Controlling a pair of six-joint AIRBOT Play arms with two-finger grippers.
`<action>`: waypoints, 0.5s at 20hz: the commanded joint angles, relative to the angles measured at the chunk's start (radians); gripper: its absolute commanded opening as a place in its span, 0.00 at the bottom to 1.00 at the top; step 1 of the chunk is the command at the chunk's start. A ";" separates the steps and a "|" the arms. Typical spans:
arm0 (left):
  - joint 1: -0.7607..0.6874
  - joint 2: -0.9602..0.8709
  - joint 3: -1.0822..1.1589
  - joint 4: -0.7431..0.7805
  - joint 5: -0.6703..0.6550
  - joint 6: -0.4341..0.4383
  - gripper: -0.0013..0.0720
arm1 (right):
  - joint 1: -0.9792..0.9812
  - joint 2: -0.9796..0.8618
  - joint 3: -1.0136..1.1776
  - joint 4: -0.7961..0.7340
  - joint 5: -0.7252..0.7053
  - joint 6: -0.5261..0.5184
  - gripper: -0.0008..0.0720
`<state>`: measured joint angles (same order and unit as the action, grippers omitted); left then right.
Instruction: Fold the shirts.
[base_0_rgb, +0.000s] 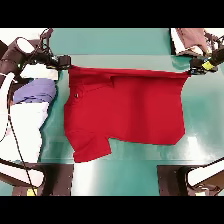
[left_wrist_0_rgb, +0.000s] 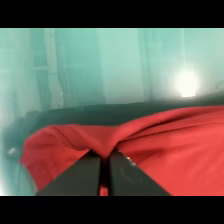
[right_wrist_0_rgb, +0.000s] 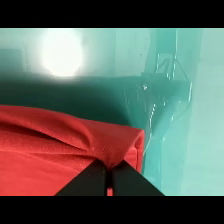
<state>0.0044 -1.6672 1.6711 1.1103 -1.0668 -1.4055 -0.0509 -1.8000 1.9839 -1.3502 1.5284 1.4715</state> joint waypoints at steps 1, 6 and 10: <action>0.000 -0.025 0.011 0.068 -0.178 0.015 0.05 | 0.003 0.048 -0.108 -0.006 -0.013 -0.016 0.03; -0.005 -0.025 -0.159 0.087 -0.203 0.006 0.05 | 0.025 0.177 -0.454 -0.002 -0.147 -0.015 0.03; -0.003 -0.017 -0.209 0.087 -0.198 -0.035 0.56 | 0.014 0.179 -0.537 0.107 -0.187 -0.014 0.60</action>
<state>0.0013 -1.6894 1.4986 1.1973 -1.2507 -1.4113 -0.0296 -1.6360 1.5215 -1.3289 1.3853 1.4570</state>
